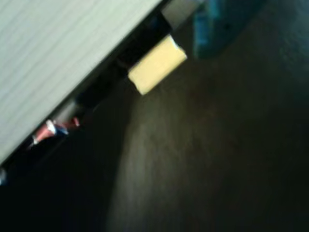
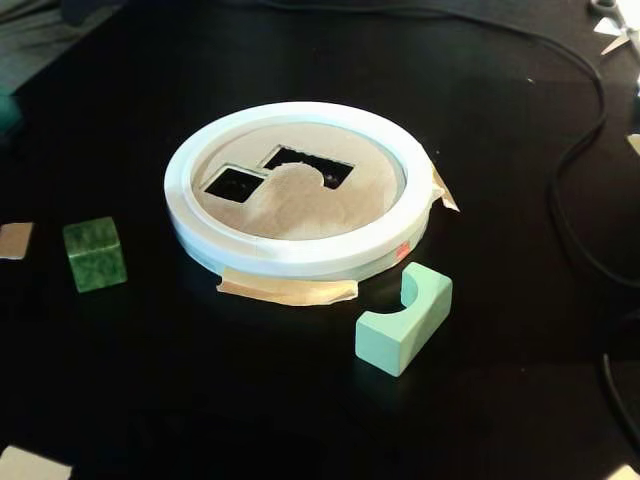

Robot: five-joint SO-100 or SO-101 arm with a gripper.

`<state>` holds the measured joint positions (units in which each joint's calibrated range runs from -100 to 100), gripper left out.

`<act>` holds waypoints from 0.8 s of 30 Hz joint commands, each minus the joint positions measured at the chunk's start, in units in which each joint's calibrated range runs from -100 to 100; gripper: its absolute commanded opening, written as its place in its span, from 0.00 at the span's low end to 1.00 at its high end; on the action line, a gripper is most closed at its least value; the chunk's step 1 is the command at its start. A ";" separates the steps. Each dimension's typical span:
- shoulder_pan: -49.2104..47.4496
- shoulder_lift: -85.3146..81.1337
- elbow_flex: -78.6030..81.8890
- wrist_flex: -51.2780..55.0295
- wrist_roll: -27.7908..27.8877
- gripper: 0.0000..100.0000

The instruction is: Pick up the square block and drop it in corresponding square shaped hole

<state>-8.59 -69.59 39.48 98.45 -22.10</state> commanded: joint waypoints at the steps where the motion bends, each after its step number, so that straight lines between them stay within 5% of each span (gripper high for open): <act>1: -17.88 3.09 -7.33 1.55 -12.70 0.96; 6: -25.37 11.78 -7.15 1.55 -16.70 0.95; 17: -24.12 31.57 -3.14 1.55 -16.90 0.95; 24: -25.49 38.92 7.51 -15.11 -16.90 0.95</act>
<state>-33.57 -33.57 40.46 93.89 -38.61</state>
